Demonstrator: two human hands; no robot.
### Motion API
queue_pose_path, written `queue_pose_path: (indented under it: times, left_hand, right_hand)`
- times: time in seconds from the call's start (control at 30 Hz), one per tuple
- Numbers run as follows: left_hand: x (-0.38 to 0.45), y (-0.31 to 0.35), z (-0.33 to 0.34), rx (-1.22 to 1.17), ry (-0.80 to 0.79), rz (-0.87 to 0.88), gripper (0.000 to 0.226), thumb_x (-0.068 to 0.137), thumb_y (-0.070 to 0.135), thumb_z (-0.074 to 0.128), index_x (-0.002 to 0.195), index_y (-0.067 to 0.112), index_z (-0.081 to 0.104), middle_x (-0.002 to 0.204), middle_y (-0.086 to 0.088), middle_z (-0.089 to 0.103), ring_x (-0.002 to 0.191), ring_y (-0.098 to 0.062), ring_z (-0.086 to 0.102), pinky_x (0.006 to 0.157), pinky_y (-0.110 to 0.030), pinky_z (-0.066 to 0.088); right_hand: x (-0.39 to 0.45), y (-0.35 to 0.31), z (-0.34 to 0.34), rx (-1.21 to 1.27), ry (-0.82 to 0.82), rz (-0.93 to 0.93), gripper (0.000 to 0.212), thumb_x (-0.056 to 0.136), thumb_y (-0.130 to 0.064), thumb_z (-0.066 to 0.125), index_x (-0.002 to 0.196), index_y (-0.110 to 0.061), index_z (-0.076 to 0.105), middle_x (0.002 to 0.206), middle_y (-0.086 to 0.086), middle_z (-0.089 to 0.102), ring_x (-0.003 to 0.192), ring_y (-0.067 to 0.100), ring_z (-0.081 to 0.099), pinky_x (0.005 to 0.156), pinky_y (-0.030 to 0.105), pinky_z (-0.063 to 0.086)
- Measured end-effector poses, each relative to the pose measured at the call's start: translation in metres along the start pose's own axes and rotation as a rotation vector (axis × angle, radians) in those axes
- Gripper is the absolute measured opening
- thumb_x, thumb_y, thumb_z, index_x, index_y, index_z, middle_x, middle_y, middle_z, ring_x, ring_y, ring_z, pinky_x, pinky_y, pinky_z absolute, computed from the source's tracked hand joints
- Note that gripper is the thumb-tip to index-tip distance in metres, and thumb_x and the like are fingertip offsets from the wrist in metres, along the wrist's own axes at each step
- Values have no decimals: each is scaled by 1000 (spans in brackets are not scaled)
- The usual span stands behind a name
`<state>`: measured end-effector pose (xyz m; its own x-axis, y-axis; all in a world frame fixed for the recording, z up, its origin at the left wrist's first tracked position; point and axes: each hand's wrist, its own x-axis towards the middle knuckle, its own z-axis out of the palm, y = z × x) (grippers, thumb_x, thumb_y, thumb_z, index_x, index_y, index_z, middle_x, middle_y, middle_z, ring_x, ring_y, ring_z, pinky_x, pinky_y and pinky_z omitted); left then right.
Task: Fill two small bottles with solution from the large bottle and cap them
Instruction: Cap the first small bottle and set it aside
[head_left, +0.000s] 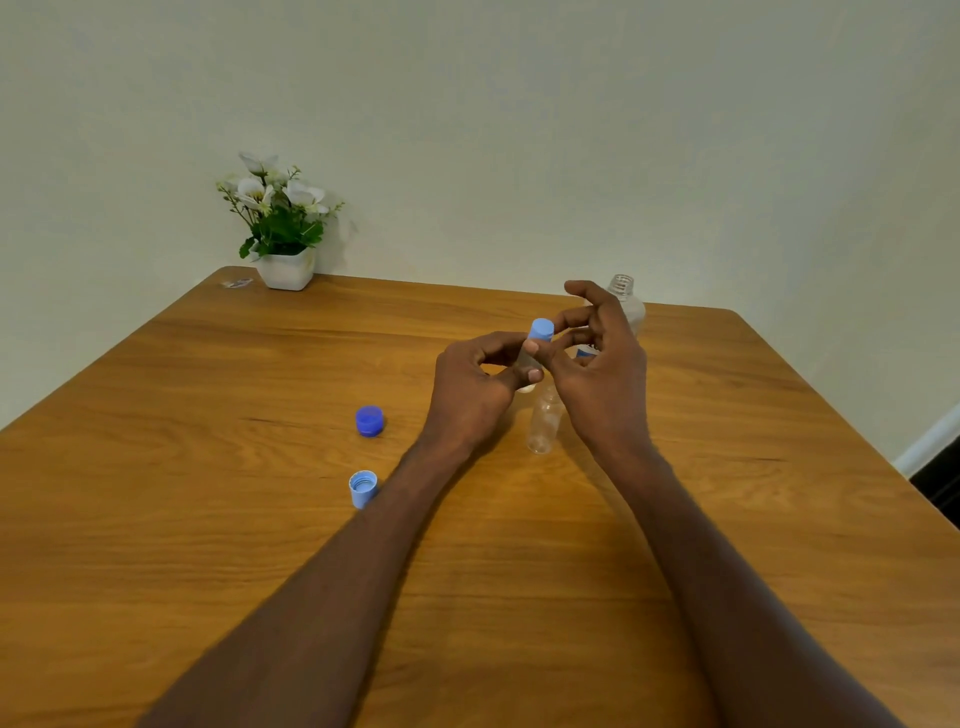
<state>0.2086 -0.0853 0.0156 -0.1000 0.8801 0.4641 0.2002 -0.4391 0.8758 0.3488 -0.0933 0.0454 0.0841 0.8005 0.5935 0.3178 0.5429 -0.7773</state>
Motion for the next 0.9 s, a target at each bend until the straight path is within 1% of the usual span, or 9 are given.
queue_pose_path:
  times: [0.1,0.2,0.27,0.37,0.43,0.5,0.63,0.77,0.9]
  left_hand:
    - [4,-2,-3,-100,88,-23,35,81,12,86,115,16,78,112,6,75,99,-6,70,84,-25,57]
    - [5,3,-9,-259,157,-65,34,80,11,86,111,10,74,114,-6,70,96,-10,68,74,-21,53]
    - [4,7,-13,-337,130,-93,32,84,12,83,114,8,73,108,-8,75,90,-9,66,68,-19,51]
    - [3,6,-14,-413,86,-122,30,87,14,81,115,9,74,103,-5,76,87,-12,62,69,-30,47]
    - [2,8,-15,-476,73,-141,31,87,14,80,117,9,73,104,-5,75,88,-13,61,71,-34,44]
    - [2,9,-14,-481,63,-143,30,88,14,79,117,11,74,103,-3,76,87,-13,61,73,-36,44]
    - [1,13,-13,-546,70,-127,23,90,25,79,112,22,78,102,1,76,90,-17,59,69,-33,44]
    - [1,15,-10,-610,174,-211,39,82,44,78,110,16,80,104,-1,76,98,-20,60,66,-31,43]
    - [0,15,-7,-652,159,-263,28,81,42,76,99,21,82,103,3,76,101,-19,59,67,-30,43]
  right_hand:
    - [1,-1,-3,21,12,-9,49,96,-28,77,141,-20,59,109,-10,71,99,6,69,80,23,57]
    - [-1,0,-2,-6,3,-22,34,100,-27,71,132,-17,68,109,-13,73,103,3,68,82,36,59]
    - [-1,2,-2,-40,-45,-38,32,100,-27,71,132,-18,70,114,-11,74,108,6,69,80,41,59]
    - [-3,3,-1,-107,-129,-120,38,97,-23,73,134,-19,69,118,-11,74,109,11,69,73,45,58]
    - [-4,3,0,-132,-177,-173,44,93,-18,75,137,-18,67,120,-9,74,107,11,68,72,42,57]
    - [-5,1,1,-152,-191,-206,48,92,-20,78,138,-16,66,120,-7,74,104,11,69,74,35,58]
    - [-2,-1,0,-198,-115,-247,44,89,-22,84,130,-15,72,115,-5,76,100,9,70,83,19,52]
    - [-3,0,0,-352,-99,-310,39,89,-25,82,126,-17,75,114,-4,77,106,14,68,91,26,48]
    - [-3,-2,3,-405,-74,-274,35,91,-18,79,125,-17,76,116,-2,78,109,19,68,93,33,51]
